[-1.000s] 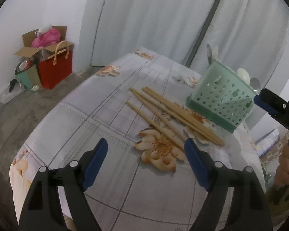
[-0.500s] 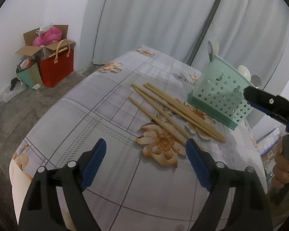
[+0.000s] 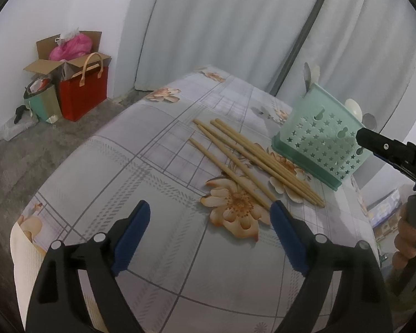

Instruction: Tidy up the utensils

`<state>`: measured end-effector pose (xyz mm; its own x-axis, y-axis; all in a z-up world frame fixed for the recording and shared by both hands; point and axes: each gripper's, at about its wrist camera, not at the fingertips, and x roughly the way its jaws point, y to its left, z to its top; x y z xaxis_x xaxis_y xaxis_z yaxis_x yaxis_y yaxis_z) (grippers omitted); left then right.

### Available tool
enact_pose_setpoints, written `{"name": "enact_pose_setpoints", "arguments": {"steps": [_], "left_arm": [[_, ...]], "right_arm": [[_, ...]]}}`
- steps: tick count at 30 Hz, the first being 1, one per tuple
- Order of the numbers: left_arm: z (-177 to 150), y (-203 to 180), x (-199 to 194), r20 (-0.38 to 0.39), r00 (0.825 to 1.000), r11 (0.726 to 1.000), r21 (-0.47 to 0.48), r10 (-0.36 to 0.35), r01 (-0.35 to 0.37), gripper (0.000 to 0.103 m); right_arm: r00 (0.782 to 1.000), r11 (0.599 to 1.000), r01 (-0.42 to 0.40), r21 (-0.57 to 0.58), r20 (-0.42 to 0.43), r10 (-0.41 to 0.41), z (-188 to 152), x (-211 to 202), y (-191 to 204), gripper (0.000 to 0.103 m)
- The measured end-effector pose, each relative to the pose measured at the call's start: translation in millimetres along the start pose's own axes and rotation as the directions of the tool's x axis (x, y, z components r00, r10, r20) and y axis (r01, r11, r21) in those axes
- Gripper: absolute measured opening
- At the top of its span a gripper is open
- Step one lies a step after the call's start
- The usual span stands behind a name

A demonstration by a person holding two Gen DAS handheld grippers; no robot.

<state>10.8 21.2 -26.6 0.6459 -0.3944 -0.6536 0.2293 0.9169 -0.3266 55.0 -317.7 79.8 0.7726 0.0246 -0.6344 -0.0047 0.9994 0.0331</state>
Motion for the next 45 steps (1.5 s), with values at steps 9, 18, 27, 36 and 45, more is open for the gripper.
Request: {"name": "enact_pose_setpoints", "arguments": {"steps": [9,18,27,36,45], "left_arm": [[-1.0,6.5,-0.3,0.001,1.0,0.999,-0.025,-0.026,0.026,0.089],[-3.9,10.1,-0.8,0.025,0.996,0.996,-0.029,-0.084,0.085,0.089],[-6.7,7.4,3.0,0.032,0.99,0.991,-0.003,-0.136,0.136,0.086],[-7.9,8.0,13.7,-0.003,0.974,0.974,-0.028,-0.226,0.226,0.054],[-7.0,0.0,23.3,-0.043,0.963,0.964,-0.03,-0.265,0.264,0.038]], "right_arm": [[0.998,0.994,0.038,-0.104,0.058,-0.033,-1.5,2.4,8.4,0.095],[0.995,0.983,-0.103,-0.152,-0.006,0.104,-5.9,28.1,0.4,0.095],[0.95,0.962,-0.254,-0.097,-0.214,0.229,-9.7,86.3,-10.0,0.095],[0.895,0.951,-0.308,-0.036,-0.35,0.277,-19.6,123.5,-11.7,0.067],[0.87,0.948,-0.318,0.025,-0.388,0.303,-25.9,107.3,-12.0,0.021]]}}
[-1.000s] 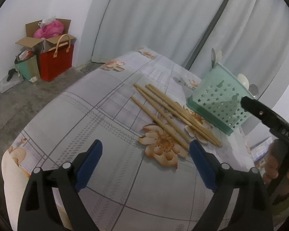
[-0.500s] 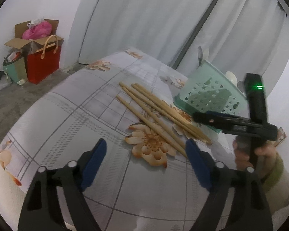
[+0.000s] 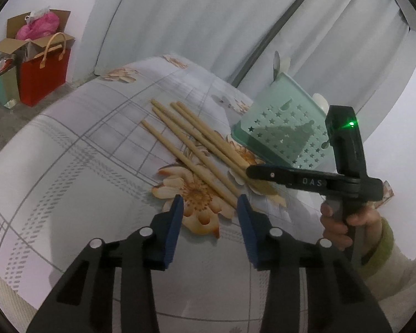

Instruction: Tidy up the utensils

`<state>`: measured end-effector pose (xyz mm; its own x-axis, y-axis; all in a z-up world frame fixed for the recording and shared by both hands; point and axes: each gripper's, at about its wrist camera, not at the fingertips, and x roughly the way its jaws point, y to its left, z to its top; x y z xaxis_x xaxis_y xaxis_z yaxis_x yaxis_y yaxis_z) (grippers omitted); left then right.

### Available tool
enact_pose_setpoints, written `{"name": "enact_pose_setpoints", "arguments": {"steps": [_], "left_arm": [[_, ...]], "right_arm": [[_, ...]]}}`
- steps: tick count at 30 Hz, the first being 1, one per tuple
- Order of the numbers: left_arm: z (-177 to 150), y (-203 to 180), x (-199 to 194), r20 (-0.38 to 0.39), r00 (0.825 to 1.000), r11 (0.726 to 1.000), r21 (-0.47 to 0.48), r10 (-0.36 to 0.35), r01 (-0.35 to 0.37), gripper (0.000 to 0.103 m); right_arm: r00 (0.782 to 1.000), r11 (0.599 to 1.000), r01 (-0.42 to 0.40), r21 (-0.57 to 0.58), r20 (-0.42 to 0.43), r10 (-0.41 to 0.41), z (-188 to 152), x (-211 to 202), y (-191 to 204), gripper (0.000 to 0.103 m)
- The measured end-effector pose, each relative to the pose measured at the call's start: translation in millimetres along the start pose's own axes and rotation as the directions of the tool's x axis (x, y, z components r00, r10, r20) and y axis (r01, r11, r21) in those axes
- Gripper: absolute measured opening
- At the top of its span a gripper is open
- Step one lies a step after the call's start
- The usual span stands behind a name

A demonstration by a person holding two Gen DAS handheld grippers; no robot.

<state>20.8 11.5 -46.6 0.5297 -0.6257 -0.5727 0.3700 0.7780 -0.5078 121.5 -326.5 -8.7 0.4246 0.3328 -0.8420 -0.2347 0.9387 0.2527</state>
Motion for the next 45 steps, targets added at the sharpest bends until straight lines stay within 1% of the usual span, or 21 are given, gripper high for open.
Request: {"name": "enact_pose_setpoints", "arguments": {"steps": [3,7,8,15,17,20,21,24,29,33,39,42,45], "left_arm": [[0.3,-1.3,1.8,-0.008,1.0,1.0,0.003,0.002,-0.002,0.033],[-1.0,-1.6,3.5,-0.018,1.0,1.0,0.006,0.013,-0.013,0.029],[-1.4,-2.1,3.3,-0.019,1.0,1.0,0.008,0.016,-0.016,0.029],[-3.3,-4.0,0.8,-0.018,0.999,0.999,0.029,0.041,-0.04,0.029],[-4.2,-4.0,0.4,-0.019,0.998,0.998,0.034,0.054,-0.053,0.029],[-3.9,-4.3,2.8,-0.036,0.993,0.992,0.049,0.116,-0.114,0.029],[-3.9,-4.3,6.1,-0.051,0.986,0.986,0.057,0.157,-0.154,0.029],[-1.4,-2.8,9.0,-0.062,0.985,0.986,0.049,0.164,-0.161,0.029],[2.9,-8.4,11.9,-0.051,0.979,0.977,0.09,0.198,-0.193,0.029],[6.4,-11.3,20.8,-0.053,0.963,0.958,0.125,0.265,-0.257,0.029],[11.1,-15.4,32.1,-0.057,0.947,0.937,0.174,0.317,-0.304,0.029],[13.6,-15.7,35.2,-0.053,0.939,0.927,0.183,0.341,-0.327,0.029],[15.7,-14.3,37.1,-0.051,0.933,0.922,0.183,0.355,-0.341,0.016]], "right_arm": [[0.999,0.999,-0.033,0.022,-0.021,0.033,-8.1,-2.0,1.1,0.016],[0.997,0.997,-0.069,0.043,-0.036,0.071,-19.2,-5.3,12.5,0.013],[0.996,0.995,-0.083,0.051,-0.041,0.085,-22.9,-5.9,15.2,0.01],[0.984,0.984,-0.155,0.092,-0.069,0.161,-35.1,-5.1,29.6,0.008],[0.982,0.982,-0.166,0.094,-0.076,0.174,-37.9,-7.3,30.6,0.008],[0.979,0.978,-0.18,0.106,-0.08,0.189,-42.9,-9.0,32.5,0.007],[0.979,0.978,-0.179,0.108,-0.078,0.188,-43.6,-8.1,34.0,0.006],[0.983,0.982,-0.158,0.106,-0.073,0.166,-44.8,-10.1,32.4,0.004],[0.987,0.983,-0.14,0.121,-0.066,0.149,-43.7,-10.6,24.4,0.004],[0.988,0.984,-0.131,0.12,-0.061,0.139,-46.3,-14.7,20.1,0.004],[0.99,0.984,-0.125,0.125,-0.056,0.133,-49.5,-21.1,18.1,0.004],[0.989,0.984,-0.124,0.126,-0.058,0.133,-48.4,-21.5,17.7,0.004],[0.991,0.986,-0.11,0.123,-0.058,0.118,-47.9,-23.2,18.7,0.004]]}}
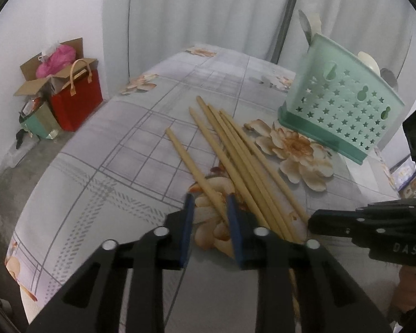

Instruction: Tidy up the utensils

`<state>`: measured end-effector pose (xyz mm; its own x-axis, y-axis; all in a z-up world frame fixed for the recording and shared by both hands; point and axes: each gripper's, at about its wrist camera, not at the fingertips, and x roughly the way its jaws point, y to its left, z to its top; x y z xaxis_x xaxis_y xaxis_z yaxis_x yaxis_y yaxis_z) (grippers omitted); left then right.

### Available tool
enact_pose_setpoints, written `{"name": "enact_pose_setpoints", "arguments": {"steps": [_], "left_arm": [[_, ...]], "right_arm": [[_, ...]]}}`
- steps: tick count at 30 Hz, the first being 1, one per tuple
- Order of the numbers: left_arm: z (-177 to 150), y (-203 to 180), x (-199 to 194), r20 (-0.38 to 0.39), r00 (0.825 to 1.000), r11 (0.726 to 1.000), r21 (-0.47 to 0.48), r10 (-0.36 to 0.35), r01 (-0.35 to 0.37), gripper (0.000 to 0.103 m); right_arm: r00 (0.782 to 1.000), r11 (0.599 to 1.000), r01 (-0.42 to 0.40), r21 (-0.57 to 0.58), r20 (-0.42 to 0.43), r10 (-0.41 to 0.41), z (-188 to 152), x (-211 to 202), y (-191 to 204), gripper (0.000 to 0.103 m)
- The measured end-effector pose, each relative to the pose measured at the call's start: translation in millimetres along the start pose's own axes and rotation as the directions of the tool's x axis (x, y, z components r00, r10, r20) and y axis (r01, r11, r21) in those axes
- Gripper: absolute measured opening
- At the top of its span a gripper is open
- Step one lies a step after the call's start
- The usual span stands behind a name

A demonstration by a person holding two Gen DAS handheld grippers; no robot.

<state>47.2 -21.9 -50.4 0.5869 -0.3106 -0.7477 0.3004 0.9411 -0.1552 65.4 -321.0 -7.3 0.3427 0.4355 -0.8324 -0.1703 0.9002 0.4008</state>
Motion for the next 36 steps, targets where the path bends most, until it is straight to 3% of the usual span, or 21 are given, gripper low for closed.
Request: {"name": "enact_pose_setpoints", "arguments": {"steps": [1,14,29,36], "left_arm": [[-0.2,-0.1,-0.1,0.001,1.0,1.0,0.004,0.008,-0.008,0.012],[-8.3,12.0,-7.3,0.02,1.0,0.999,-0.026,0.024,-0.024,0.007],[-14.9,15.2,-12.8,0.028,0.999,0.999,-0.041,0.028,-0.027,0.006],[-16.1,21.7,-14.3,0.035,0.999,0.998,-0.063,-0.002,0.004,0.006]], "right_arm": [[1.0,1.0,0.006,0.001,0.003,-0.006,0.2,-0.6,0.1,0.004],[0.999,0.997,0.04,0.058,0.021,-0.042,-9.5,-17.1,-22.6,0.003],[0.997,0.992,0.073,0.099,0.01,-0.075,-32.5,-42.1,-40.4,0.003],[0.996,0.993,0.087,0.08,-0.009,-0.086,-35.2,-45.3,-36.5,0.003]]}}
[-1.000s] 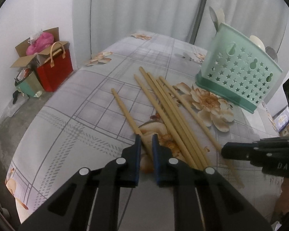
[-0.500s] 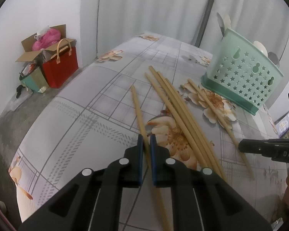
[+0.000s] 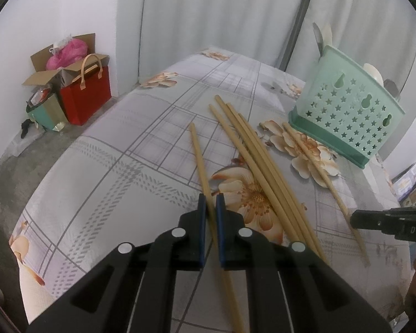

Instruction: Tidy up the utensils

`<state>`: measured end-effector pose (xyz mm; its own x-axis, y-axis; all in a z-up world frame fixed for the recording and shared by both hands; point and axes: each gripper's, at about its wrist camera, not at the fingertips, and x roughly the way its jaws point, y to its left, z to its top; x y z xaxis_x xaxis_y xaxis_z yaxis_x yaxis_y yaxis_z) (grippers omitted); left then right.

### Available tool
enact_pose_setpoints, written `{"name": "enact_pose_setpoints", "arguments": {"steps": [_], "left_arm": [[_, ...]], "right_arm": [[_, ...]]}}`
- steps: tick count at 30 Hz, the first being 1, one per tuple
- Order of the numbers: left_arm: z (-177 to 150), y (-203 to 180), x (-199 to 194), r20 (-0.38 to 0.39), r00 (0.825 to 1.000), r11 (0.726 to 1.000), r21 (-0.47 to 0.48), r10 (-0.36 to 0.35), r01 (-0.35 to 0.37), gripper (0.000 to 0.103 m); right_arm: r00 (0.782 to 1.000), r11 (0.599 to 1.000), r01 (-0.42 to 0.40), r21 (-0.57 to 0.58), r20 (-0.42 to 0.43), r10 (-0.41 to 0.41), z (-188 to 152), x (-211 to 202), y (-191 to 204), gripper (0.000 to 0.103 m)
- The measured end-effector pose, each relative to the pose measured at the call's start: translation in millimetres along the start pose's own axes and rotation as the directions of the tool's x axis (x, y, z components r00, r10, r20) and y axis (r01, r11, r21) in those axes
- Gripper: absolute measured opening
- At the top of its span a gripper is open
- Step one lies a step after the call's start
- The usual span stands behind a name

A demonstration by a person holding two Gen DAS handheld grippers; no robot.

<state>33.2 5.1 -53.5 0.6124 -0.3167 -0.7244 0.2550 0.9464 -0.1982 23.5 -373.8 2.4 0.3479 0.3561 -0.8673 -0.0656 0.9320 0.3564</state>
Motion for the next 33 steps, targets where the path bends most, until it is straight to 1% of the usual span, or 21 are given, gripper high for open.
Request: {"name": "enact_pose_setpoints", "arguments": {"steps": [1,3,4,8,9,13,16,20,22,23,24,25,29,33], "left_arm": [[-0.3,1.4,-0.1,0.002,1.0,1.0,-0.006,-0.005,0.005,0.006],[-1.6,5.4,-0.7,0.007,1.0,0.999,-0.024,-0.024,0.024,0.006],[-2.2,7.1,-1.1,0.01,0.999,0.999,-0.03,-0.032,0.032,0.006],[-3.3,9.2,-0.8,0.018,0.998,0.998,-0.038,-0.053,0.053,0.006],[-3.8,9.3,-1.3,0.019,0.998,0.998,-0.037,-0.055,0.055,0.006],[-4.4,10.7,-1.8,0.024,0.998,0.997,-0.043,-0.065,0.066,0.006],[-4.3,11.8,-1.9,0.025,0.997,0.997,-0.045,-0.068,0.069,0.006],[-5.4,12.1,-1.8,0.032,0.997,0.996,-0.04,-0.073,0.074,0.006],[-6.3,12.0,-2.0,0.034,0.997,0.997,-0.034,-0.074,0.075,0.006],[-6.8,11.9,-2.2,0.034,0.996,0.997,-0.03,-0.077,0.078,0.006],[-7.4,11.1,-2.4,0.034,0.996,0.996,-0.024,-0.079,0.08,0.006],[-8.2,9.6,-2.9,0.034,0.996,0.997,-0.017,-0.078,0.079,0.006],[-10.0,2.7,-4.6,0.018,0.997,0.997,-0.001,-0.079,0.079,0.005],[-12.4,-5.2,-8.3,-0.032,0.995,0.995,0.006,-0.099,0.099,0.006]], "right_arm": [[1.0,1.0,0.003,-0.004,-0.004,-0.003,-0.1,-0.1,0.3,0.003],[1.0,1.0,0.007,-0.012,-0.015,-0.007,-0.1,-0.6,1.8,0.008],[1.0,1.0,0.01,-0.014,-0.016,-0.01,2.0,1.7,2.8,0.008],[0.999,0.998,0.036,-0.051,0.023,-0.035,12.0,2.6,10.7,0.018],[0.999,0.997,0.041,-0.062,0.037,-0.039,15.7,2.5,13.1,0.019],[0.997,0.992,0.047,-0.118,0.065,-0.039,32.5,9.3,25.5,0.019],[0.995,0.982,0.079,-0.173,0.08,-0.066,46.3,20.7,35.2,0.019],[0.989,0.969,0.13,-0.211,0.09,-0.113,63.3,39.2,39.2,0.019],[0.988,0.965,0.146,-0.217,0.088,-0.129,69.3,48.8,36.7,0.015],[0.985,0.961,0.158,-0.226,0.101,-0.138,71.3,50.9,38.0,0.008],[0.982,0.955,0.176,-0.24,0.109,-0.154,72.5,53.4,39.7,0.005],[0.98,0.952,0.185,-0.243,0.115,-0.161,72.4,54.7,42.2,0.005],[0.984,0.96,0.164,-0.225,0.106,-0.143,71.8,57.8,42.3,0.004],[0.991,0.975,0.121,-0.184,0.072,-0.11,59.4,47.8,32.9,0.004]]}}
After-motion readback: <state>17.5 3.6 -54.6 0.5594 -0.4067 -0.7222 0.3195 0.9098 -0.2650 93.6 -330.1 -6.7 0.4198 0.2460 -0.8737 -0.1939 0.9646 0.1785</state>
